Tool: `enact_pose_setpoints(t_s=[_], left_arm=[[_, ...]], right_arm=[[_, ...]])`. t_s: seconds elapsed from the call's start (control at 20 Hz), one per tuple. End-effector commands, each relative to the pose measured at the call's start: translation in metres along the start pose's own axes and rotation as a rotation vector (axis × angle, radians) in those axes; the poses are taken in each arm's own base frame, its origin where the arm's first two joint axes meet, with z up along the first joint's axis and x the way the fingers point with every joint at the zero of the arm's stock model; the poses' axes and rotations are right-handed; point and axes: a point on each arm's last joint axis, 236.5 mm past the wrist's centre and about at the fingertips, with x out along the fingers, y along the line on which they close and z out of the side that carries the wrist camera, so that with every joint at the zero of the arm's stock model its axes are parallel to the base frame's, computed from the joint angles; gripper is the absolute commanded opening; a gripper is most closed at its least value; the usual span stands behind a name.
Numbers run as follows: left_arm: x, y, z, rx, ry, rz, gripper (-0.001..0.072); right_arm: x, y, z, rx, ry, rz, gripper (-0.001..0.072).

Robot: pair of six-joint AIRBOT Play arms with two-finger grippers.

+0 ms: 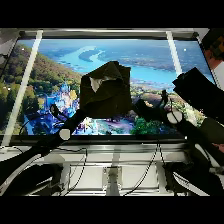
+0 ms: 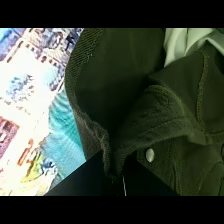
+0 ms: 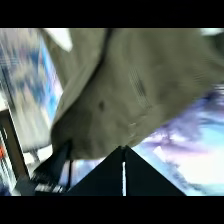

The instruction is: Fold the clothes and pants, and hang the long-sleeved shirts on hangers.

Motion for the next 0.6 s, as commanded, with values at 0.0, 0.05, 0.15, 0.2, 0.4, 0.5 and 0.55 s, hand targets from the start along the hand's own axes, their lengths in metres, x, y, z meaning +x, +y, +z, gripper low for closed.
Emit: enact_pose_setpoints(t_s=[0.0, 0.05, 0.15, 0.2, 0.4, 0.5, 0.55], left_arm=[[0.000, -0.003, 0.001, 0.010, -0.001, -0.008, 0.0041], [-0.002, -0.005, 0.002, 0.008, -0.004, -0.015, 0.0041], [-0.006, -0.012, 0.006, 0.004, -0.015, -0.036, 0.0041], [-0.008, -0.016, 0.008, 0.001, -0.020, -0.048, 0.0041], [-0.015, -0.029, 0.014, 0.005, -0.032, -0.087, 0.0041], [-0.016, -0.033, 0.013, 0.071, -0.031, -0.105, 0.0041], [-0.016, -0.034, 0.013, 0.079, -0.031, -0.107, 0.0041]], right_arm=[[0.003, -0.032, 0.000, 0.174, -0.095, -0.016, 0.0341], [0.007, -0.035, 0.000, 0.226, -0.096, -0.026, 0.0418], [0.018, -0.053, 0.007, 0.428, -0.128, -0.061, 0.0318], [0.025, -0.061, 0.004, 0.464, -0.113, -0.087, 0.0318], [0.047, -0.060, -0.003, 0.462, -0.046, -0.125, 0.0352], [0.056, -0.051, 0.002, 0.452, -0.042, -0.116, 0.0353], [0.061, -0.048, 0.005, 0.452, -0.043, -0.117, 0.0353]])
